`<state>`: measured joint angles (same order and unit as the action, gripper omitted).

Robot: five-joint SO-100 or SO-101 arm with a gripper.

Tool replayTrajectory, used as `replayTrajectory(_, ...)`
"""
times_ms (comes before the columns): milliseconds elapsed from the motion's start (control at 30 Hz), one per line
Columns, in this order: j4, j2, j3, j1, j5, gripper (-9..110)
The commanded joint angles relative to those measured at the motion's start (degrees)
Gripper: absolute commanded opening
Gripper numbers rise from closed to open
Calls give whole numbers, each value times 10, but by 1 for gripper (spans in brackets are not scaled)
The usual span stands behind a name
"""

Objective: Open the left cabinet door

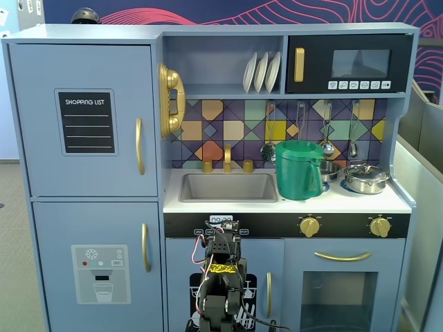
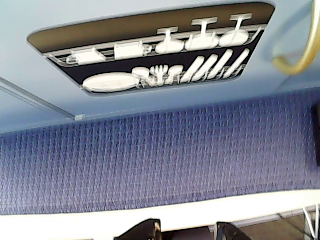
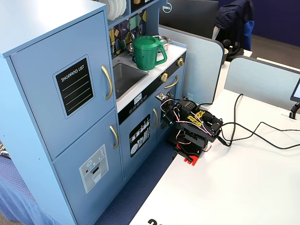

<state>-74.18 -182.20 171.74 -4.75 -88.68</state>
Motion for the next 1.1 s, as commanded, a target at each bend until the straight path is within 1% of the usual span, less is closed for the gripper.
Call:
replayTrajectory(0, 37, 2, -50, 11, -4, 6)
replayTrajectory(200, 130, 2, -102, 22, -7, 6)
replayTrajectory(500, 273, 2, -182, 78, -73, 8)
replayTrajectory(800, 456, 3, -225, 186, -161, 10)
replayTrajectory(1067, 536, 7, -257, 287, -219, 12)
